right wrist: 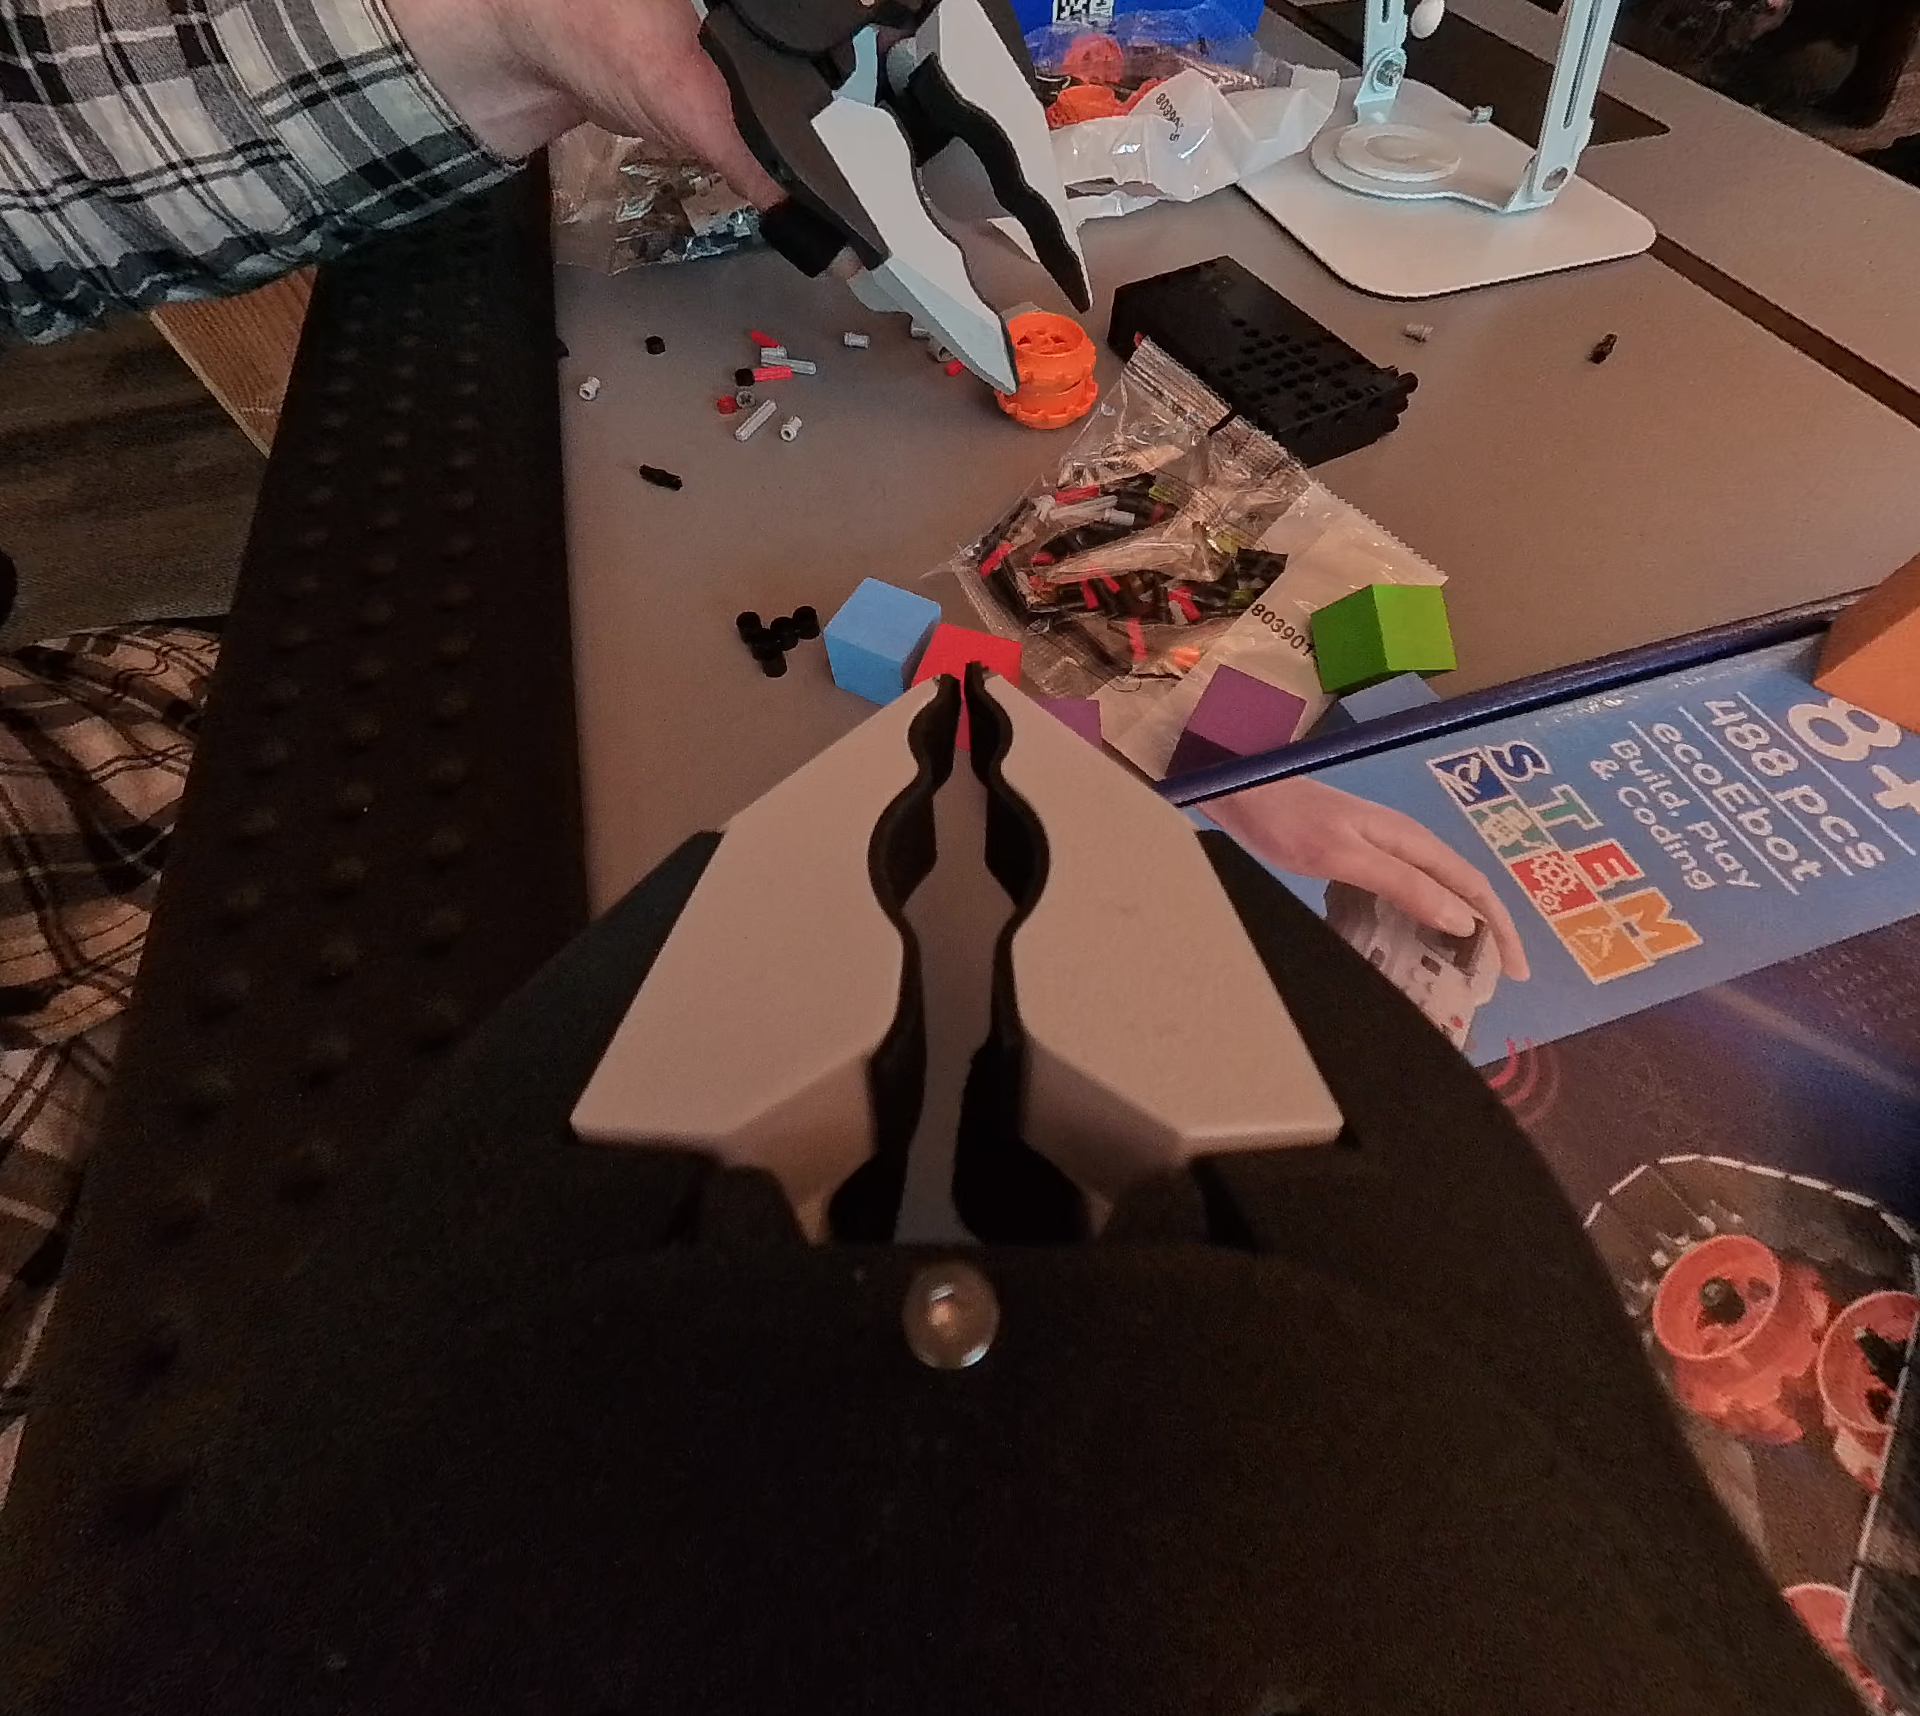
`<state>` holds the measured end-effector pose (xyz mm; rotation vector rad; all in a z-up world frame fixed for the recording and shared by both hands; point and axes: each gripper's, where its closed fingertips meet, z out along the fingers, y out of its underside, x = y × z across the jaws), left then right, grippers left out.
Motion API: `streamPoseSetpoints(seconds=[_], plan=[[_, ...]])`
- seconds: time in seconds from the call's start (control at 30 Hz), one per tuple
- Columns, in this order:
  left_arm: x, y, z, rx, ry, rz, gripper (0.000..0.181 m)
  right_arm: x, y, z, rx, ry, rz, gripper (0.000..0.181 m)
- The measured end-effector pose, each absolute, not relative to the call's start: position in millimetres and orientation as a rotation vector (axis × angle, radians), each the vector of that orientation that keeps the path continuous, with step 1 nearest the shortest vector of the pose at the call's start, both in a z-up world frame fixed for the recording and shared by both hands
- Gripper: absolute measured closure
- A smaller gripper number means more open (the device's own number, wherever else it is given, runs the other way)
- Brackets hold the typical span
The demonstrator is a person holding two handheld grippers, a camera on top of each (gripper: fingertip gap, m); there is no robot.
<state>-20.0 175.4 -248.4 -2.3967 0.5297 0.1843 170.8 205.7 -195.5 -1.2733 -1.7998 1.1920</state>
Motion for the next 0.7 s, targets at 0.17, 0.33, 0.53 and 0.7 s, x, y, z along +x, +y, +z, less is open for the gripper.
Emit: streamPoseSetpoints(seconds=[0.17,0.33,0.53,0.7], plan=[[-22.1,174.7,-252.8,-2.415,0.529,0.176,0.145,171.1,205.7,-194.8,-1.272,-1.797,1.193,0.181],[-22.0,176.4,-250.6,-2.406,0.527,0.172,0.145,171.3,205.9,-194.3,-1.270,-1.795,1.194,0.181],[-18.9,176.9,-248.7,-2.407,0.549,0.177,0.145,171.3,205.6,-194.1,-1.268,-1.796,1.194,0.181],[-20.0,176.7,-252.7,-2.426,0.577,0.214,0.145,171.5,205.9,-193.6,-1.267,-1.794,1.193,0.181]])
